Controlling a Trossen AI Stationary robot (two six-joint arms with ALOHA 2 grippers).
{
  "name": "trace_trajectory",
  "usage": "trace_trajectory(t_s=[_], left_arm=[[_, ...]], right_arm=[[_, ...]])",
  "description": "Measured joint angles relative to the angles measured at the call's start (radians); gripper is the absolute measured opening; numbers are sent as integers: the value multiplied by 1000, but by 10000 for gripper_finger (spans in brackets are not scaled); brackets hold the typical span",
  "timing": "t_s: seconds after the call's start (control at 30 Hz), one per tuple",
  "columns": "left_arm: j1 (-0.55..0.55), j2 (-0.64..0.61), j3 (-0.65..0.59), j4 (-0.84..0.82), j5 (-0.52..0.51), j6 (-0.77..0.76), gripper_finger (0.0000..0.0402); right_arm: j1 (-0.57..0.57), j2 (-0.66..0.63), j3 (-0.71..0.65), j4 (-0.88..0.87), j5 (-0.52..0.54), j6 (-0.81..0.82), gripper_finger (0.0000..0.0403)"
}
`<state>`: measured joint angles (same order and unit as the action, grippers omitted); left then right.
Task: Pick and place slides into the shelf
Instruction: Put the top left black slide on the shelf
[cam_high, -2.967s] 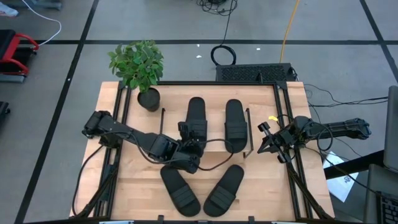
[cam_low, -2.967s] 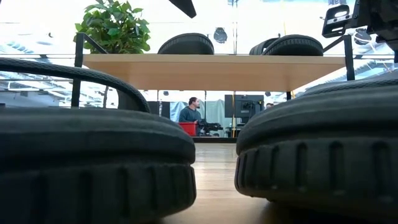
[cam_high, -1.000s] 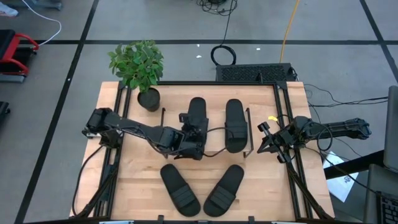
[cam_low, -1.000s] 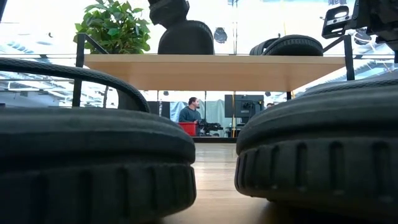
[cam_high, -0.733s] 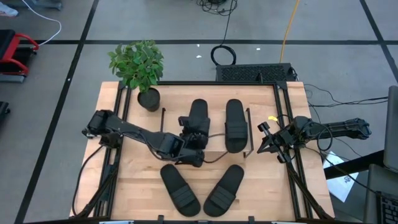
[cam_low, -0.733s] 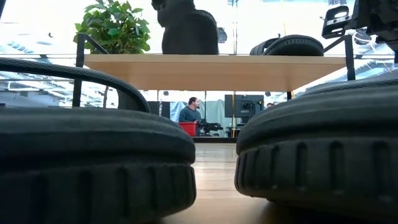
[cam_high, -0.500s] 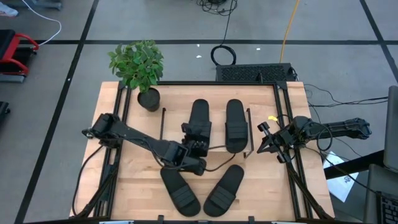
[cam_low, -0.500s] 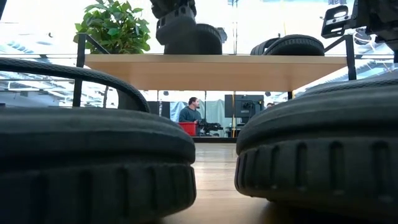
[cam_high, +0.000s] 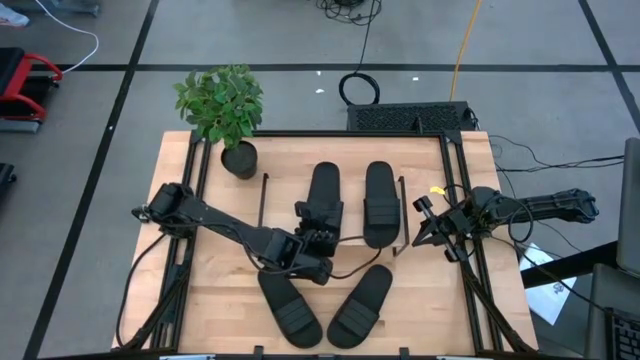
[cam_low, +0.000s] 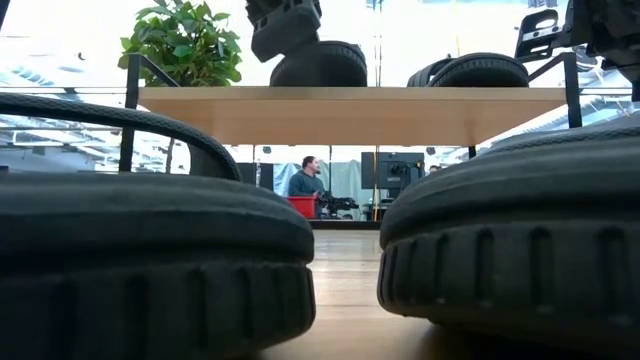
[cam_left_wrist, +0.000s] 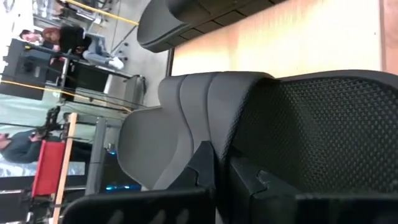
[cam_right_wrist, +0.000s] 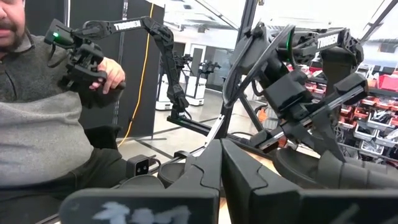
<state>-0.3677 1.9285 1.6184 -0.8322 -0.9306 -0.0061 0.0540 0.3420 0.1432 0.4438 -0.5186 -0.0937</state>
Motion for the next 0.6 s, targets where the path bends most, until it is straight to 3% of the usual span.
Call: trace_trajectory(t_s=[0.23,0.47,0.6], left_arm=[[4,0,0,0,29,-25,42],[11,-1,0,-2,128,-30,119],[10,-9,0,-9,134,-18,171]], right_arm=[[0,0,0,0,0,0,0],[0,0,0,1,0,0,0],[0,0,0,0,0,0,0]])
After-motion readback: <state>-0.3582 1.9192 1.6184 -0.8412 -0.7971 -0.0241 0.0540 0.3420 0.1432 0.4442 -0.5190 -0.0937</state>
